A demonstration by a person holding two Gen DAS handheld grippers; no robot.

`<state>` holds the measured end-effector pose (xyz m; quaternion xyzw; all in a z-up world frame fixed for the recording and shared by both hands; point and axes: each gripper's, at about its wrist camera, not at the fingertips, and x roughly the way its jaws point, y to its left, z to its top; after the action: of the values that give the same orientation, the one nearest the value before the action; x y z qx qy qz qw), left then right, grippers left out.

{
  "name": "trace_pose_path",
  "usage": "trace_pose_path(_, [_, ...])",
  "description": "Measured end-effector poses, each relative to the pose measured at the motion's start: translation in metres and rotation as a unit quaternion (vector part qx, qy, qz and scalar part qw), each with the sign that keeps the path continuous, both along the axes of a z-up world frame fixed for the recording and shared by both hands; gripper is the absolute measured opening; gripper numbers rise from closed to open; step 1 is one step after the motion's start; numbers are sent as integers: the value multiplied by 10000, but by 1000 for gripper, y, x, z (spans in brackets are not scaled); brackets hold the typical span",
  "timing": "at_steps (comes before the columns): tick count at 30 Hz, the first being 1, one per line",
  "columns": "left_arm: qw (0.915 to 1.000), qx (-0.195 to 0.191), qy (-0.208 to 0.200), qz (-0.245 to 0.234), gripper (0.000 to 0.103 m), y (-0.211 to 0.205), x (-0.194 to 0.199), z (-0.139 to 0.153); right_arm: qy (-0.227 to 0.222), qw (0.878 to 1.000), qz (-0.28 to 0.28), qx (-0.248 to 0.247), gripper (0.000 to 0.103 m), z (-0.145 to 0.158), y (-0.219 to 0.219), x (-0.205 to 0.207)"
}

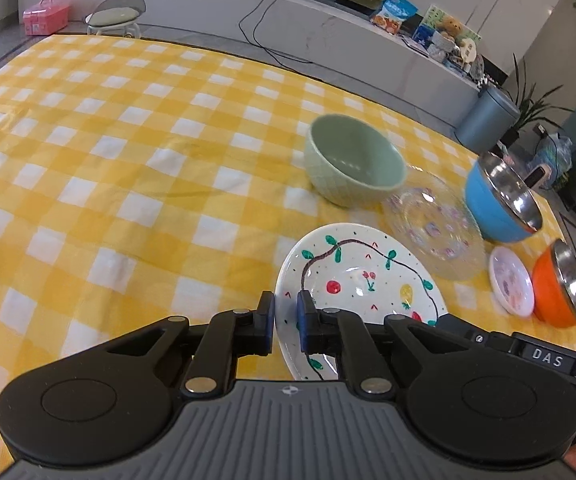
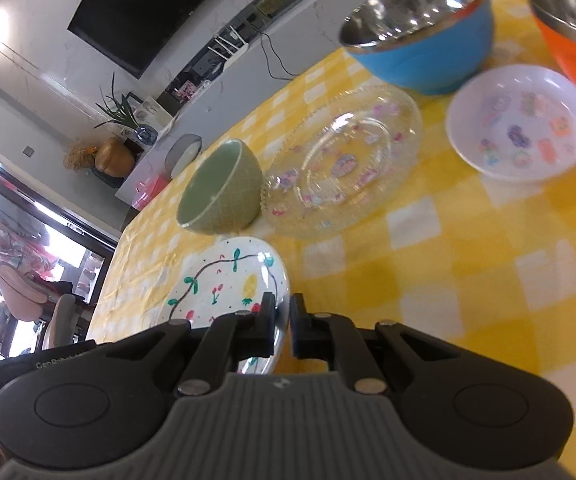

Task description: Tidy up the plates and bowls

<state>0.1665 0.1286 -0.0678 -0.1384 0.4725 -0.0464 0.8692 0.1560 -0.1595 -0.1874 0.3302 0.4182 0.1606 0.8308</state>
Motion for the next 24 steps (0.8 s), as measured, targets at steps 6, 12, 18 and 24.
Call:
trace_pose_path(6, [9999,-67,115,80,10,-8,-24,10,196,9997,33,109,5,4,-13,-23])
trace_pose_path(12, [9998,-2,172,82,9,-21,-55,15,380,9992,14,154,6,3,-24,-57])
trace_pose_path(18, [9995,-9,277,124,9,-25,-76,8,502,9987,14,29,6,3,-26,-79])
trace_pose_path(24, [9988,88,454,174,10,-27,-82,-1,583,9982,67,-106,6,-1,-24,-92])
